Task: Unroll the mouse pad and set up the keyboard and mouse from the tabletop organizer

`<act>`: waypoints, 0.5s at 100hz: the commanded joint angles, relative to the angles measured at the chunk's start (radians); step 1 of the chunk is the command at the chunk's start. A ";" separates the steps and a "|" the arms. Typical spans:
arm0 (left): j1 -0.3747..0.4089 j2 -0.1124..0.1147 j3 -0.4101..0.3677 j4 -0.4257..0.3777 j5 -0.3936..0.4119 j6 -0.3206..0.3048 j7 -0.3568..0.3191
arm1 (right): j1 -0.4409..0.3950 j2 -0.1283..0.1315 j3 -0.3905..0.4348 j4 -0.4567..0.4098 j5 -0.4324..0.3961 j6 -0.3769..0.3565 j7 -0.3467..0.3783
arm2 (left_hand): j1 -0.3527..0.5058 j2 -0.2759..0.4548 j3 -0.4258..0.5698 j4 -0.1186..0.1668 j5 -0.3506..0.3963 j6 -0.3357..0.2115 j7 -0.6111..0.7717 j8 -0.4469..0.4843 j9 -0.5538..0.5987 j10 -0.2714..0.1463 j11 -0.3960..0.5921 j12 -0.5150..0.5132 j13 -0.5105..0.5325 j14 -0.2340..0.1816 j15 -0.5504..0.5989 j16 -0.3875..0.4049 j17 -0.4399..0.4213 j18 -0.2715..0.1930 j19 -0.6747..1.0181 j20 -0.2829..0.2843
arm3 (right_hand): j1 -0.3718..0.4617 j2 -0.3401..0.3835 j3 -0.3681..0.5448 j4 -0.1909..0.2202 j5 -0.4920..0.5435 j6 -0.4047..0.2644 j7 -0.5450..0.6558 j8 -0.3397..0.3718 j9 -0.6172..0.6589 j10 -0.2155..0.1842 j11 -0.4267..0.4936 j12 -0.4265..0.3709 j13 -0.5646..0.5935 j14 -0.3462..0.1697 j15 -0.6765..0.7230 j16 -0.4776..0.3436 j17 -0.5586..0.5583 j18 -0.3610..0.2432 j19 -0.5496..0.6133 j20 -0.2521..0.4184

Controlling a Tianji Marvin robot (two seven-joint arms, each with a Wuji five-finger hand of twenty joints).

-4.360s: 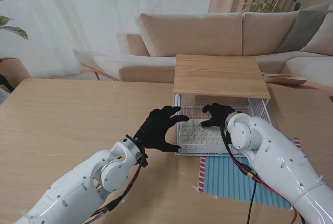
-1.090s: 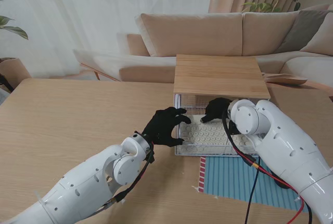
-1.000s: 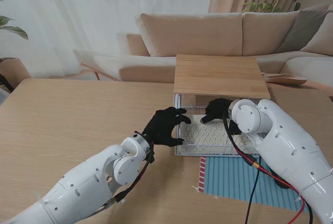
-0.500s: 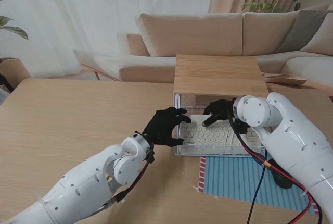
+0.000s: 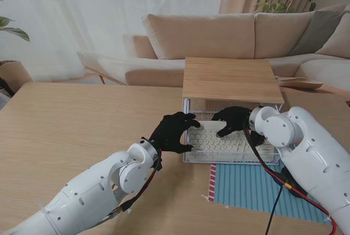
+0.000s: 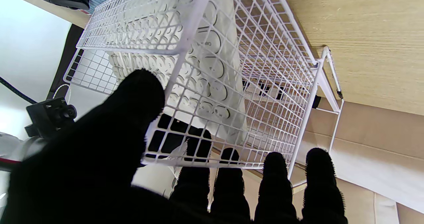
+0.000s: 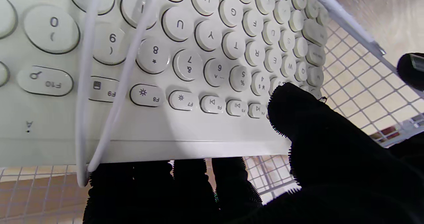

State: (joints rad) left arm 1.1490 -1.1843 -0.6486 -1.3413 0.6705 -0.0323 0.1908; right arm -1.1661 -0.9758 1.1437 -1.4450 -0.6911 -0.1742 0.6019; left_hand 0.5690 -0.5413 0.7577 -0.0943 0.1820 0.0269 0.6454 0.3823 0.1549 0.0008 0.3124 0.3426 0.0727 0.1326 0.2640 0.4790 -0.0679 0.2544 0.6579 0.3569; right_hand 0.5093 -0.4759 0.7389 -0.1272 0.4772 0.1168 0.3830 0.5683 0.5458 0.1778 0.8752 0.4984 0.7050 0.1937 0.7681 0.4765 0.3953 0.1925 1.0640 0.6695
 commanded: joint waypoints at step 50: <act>0.003 -0.002 -0.010 0.016 0.000 0.012 0.000 | -0.047 -0.006 -0.001 -0.074 -0.098 0.059 0.034 | 0.045 0.100 0.059 0.021 -0.033 0.027 -0.308 -0.163 0.040 0.087 -0.050 -0.033 0.004 -0.008 -0.019 -0.003 -0.005 -0.012 0.014 -0.021 | -0.044 -0.062 0.026 0.025 0.065 -0.020 0.070 -0.012 0.041 -0.064 0.095 0.077 0.073 -0.021 0.110 0.040 0.045 0.088 0.014 -0.036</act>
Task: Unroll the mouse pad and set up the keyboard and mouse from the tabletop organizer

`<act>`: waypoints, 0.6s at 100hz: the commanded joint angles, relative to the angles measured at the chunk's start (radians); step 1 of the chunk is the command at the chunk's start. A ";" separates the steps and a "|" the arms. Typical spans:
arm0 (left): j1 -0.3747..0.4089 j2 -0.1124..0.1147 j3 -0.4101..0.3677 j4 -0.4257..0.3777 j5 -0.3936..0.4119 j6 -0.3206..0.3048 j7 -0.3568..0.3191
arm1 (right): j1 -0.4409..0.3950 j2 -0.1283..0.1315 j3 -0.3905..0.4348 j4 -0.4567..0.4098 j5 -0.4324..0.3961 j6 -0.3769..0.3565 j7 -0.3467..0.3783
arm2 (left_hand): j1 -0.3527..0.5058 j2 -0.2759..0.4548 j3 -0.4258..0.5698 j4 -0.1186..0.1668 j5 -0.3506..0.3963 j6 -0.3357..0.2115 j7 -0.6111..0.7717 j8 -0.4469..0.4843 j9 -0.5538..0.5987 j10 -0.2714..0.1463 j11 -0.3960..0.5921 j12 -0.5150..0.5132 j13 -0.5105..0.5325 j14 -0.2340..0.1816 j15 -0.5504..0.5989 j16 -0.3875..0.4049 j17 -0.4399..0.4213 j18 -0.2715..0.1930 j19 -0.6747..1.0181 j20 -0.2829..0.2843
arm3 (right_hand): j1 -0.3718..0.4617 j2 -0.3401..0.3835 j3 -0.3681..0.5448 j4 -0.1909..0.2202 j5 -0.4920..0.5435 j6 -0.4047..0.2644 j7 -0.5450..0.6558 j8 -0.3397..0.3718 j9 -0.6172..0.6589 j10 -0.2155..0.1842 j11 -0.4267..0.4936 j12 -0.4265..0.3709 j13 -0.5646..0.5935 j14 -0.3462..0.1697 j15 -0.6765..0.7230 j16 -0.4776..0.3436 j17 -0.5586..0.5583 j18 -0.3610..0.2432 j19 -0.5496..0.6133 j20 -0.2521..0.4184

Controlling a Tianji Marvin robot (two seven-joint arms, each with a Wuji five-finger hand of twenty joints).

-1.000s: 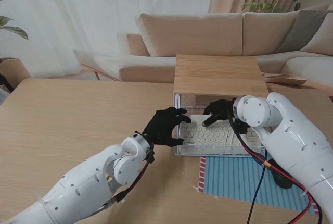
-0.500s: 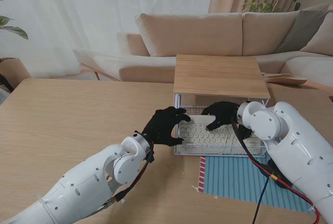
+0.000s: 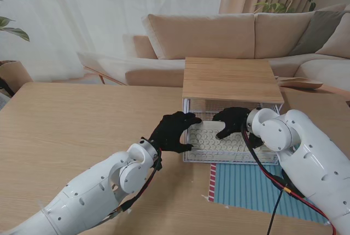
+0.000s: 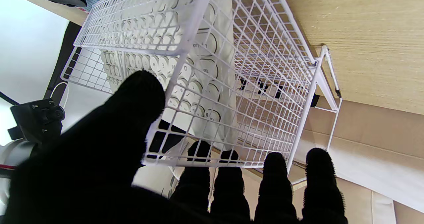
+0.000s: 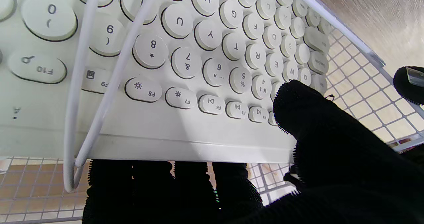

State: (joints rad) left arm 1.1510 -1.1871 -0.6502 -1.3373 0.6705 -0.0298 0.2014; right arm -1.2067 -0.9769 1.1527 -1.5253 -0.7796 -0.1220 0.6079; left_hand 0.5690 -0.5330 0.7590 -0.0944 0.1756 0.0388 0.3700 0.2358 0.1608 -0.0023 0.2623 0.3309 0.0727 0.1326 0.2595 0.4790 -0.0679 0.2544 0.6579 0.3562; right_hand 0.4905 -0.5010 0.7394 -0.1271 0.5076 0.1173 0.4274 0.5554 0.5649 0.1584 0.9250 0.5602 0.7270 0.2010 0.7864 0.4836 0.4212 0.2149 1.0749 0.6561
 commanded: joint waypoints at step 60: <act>0.001 0.002 -0.009 0.011 0.003 0.006 -0.012 | 0.033 0.002 -0.045 0.080 0.053 0.072 0.080 | 0.045 0.090 0.051 0.022 -0.016 -0.036 -0.135 -0.068 0.025 0.093 -0.030 0.001 0.002 -0.003 -0.024 0.003 -0.004 -0.012 0.012 -0.021 | 0.014 -0.014 0.016 0.029 0.106 -0.051 0.084 0.062 0.066 -0.039 0.016 0.021 0.068 -0.028 0.089 0.033 0.024 0.046 0.024 -0.014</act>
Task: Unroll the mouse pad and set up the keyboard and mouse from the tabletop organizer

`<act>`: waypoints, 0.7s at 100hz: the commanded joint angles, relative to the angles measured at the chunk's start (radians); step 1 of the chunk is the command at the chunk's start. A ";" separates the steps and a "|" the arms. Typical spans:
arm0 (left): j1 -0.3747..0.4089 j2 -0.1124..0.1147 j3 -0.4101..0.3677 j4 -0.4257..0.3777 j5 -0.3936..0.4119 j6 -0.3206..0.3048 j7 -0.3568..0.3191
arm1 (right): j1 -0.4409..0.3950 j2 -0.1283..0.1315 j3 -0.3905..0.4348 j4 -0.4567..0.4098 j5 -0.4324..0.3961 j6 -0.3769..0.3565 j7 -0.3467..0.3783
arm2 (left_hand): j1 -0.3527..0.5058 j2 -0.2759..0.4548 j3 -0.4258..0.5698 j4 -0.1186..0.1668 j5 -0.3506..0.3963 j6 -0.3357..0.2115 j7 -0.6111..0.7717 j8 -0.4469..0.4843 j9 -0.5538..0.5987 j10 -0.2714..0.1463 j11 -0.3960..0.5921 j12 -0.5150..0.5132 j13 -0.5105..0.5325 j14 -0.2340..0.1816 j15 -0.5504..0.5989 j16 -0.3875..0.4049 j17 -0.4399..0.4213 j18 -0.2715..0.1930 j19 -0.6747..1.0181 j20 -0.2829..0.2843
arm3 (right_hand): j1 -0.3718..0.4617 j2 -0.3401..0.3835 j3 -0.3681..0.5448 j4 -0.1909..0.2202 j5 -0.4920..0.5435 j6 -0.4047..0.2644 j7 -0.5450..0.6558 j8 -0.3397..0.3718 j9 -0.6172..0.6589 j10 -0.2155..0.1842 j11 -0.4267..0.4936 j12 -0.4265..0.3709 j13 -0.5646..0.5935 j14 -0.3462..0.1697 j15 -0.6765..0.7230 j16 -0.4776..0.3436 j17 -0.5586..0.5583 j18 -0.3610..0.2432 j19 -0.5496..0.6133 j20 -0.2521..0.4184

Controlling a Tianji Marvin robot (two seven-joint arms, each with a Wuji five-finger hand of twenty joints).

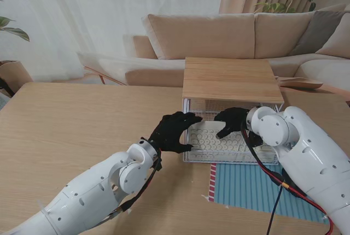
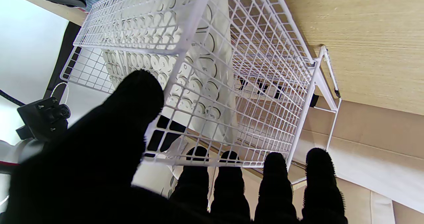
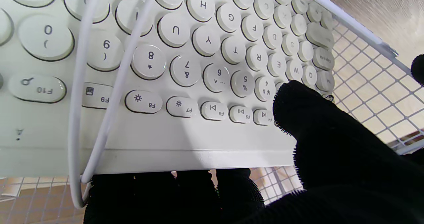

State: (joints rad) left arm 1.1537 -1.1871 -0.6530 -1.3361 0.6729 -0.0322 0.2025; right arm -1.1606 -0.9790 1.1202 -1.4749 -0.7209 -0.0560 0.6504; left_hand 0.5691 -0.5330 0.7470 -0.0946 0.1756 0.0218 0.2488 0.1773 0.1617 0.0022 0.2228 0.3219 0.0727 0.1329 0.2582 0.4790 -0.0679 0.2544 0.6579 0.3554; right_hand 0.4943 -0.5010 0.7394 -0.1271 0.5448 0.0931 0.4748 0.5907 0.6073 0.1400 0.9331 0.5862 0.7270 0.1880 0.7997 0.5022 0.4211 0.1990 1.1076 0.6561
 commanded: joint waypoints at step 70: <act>0.001 0.007 -0.015 0.003 0.009 0.009 -0.019 | 0.033 0.001 -0.065 0.100 0.049 -0.043 0.012 | 0.037 0.084 0.063 0.022 -0.020 -0.002 -0.006 -0.003 0.020 0.090 0.002 0.017 0.001 -0.004 -0.024 0.003 -0.004 -0.013 0.015 -0.019 | 0.254 -0.076 0.041 -0.074 0.147 -0.143 0.439 -0.053 0.237 -0.028 0.144 0.129 0.237 -0.066 0.396 0.152 0.141 0.007 0.251 0.135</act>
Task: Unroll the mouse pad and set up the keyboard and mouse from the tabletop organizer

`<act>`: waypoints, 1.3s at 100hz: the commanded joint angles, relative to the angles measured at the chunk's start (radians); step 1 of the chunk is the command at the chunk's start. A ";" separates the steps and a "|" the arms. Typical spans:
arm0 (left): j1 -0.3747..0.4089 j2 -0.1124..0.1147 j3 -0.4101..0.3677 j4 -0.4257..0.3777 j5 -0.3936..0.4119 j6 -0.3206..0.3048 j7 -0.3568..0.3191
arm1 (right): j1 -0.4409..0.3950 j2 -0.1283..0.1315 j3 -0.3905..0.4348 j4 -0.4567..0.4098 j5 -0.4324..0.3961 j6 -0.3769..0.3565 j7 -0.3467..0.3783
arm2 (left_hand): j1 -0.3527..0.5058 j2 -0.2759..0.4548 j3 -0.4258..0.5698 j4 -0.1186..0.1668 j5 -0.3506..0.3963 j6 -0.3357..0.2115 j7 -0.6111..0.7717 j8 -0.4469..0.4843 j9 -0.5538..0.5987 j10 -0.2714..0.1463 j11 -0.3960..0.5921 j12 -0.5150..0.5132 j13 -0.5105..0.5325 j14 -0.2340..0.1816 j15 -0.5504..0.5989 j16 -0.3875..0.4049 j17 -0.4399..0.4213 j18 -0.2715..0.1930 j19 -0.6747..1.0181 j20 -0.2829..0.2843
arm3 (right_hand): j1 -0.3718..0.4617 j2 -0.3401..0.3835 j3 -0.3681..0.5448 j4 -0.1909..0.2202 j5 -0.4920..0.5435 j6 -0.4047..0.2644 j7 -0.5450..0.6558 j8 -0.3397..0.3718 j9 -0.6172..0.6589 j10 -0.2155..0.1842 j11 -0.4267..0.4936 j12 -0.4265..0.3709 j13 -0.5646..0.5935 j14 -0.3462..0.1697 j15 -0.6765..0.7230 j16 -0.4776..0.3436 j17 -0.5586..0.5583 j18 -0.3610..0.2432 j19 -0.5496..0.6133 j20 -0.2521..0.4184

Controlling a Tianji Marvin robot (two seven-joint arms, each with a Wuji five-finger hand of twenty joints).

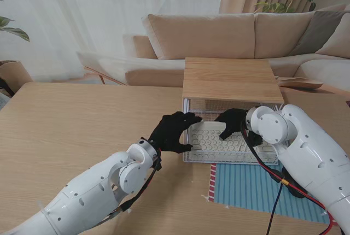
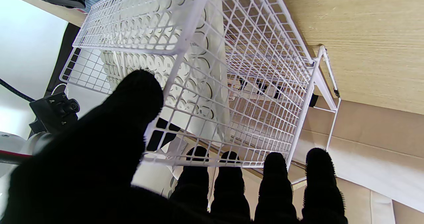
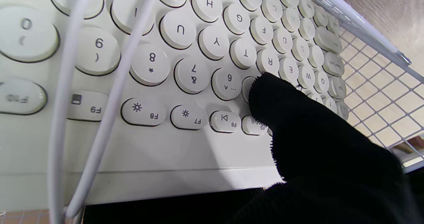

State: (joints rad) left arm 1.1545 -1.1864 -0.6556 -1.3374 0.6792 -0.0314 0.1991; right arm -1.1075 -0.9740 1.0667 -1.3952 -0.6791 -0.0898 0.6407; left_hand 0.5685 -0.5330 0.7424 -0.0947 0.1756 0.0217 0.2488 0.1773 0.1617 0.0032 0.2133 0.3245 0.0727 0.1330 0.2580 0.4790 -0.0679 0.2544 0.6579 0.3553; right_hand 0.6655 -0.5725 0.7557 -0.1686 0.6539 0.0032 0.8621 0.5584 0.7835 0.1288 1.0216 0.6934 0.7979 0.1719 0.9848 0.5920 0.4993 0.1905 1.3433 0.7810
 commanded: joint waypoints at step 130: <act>0.240 0.047 -0.363 -0.183 0.044 -0.123 0.036 | -0.104 -0.027 0.116 -0.098 -0.167 -0.208 -0.203 | -0.058 0.236 -0.239 0.046 -0.017 0.121 0.009 0.006 0.013 0.110 -0.035 0.018 -0.008 0.008 -0.062 0.000 -0.009 0.023 -0.006 -0.029 | 0.152 -0.118 0.229 -0.036 0.202 0.028 0.113 -0.034 0.239 0.135 0.107 0.049 0.342 -0.050 0.365 0.101 0.197 0.065 0.150 0.080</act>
State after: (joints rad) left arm 1.3775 -1.1516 -1.0047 -1.5113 0.7080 -0.1520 0.2369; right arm -1.2141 -0.9943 1.1768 -1.4787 -0.8346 -0.2833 0.4416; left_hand 0.5156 -0.3339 0.5297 -0.0816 0.1756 0.1257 0.2412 0.1674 0.1706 0.0941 0.1546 0.3563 0.0724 0.1451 0.1964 0.4790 -0.0679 0.2602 0.6579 0.3455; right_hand 0.6909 -0.7128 0.8070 -0.2207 0.8055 0.0987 0.9114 0.4902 1.0042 0.1900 1.0904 0.7277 1.0236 0.1750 1.1948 0.6396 0.7020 0.2544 1.4863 0.8450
